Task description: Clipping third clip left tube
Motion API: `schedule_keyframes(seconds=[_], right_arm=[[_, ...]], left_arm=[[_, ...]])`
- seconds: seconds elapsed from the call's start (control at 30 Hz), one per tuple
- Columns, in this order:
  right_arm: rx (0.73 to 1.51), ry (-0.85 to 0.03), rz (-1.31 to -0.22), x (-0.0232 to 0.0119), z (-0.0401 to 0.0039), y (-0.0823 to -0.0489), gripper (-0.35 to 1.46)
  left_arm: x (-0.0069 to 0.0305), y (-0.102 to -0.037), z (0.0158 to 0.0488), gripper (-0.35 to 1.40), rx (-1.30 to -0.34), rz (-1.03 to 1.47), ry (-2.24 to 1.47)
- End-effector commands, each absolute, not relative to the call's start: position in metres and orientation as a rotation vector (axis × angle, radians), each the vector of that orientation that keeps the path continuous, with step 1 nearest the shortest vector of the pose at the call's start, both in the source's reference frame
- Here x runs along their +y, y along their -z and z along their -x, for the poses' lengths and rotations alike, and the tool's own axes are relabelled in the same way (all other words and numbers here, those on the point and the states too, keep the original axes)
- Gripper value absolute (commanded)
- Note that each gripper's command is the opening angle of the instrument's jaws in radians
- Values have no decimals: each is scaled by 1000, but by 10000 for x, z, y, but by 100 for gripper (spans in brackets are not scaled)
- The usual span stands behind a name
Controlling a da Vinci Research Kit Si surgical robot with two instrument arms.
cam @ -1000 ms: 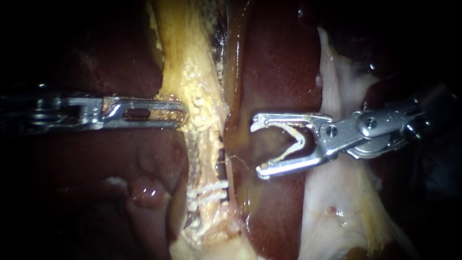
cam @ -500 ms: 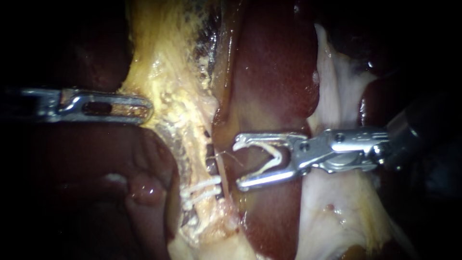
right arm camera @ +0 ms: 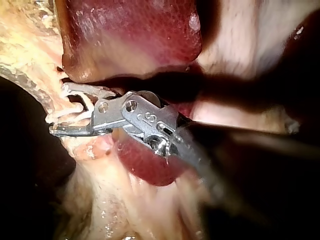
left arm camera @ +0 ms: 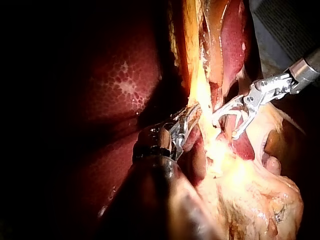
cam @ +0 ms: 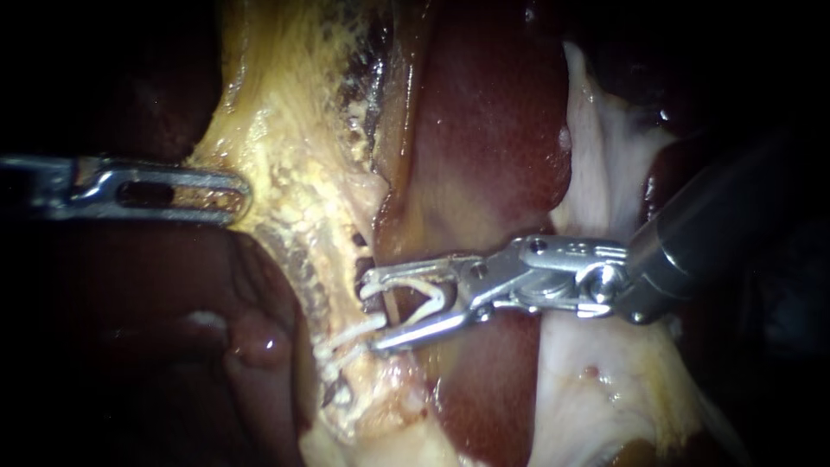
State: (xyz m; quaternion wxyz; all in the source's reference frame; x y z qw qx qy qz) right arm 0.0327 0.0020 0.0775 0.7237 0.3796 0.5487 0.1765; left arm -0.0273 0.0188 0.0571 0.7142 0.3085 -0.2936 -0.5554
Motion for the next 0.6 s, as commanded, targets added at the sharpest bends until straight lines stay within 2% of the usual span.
schedule_keyframes(seconds=[0.03, 0.33, 0.47, 0.6], right_arm=[[1206, -394, -839, 20, -329, -777, 51], [1199, -390, -856, 9, -356, -792, 51], [1196, -386, -912, 7, -361, -791, 51], [1227, -402, -989, 6, -362, -788, 51]], left_arm=[[188, -570, 273, -35, -650, -683, 1231], [187, -567, 273, -35, -649, -683, 1232], [187, -567, 273, -35, -649, -683, 1232], [187, -567, 273, -35, -649, -683, 1232]])
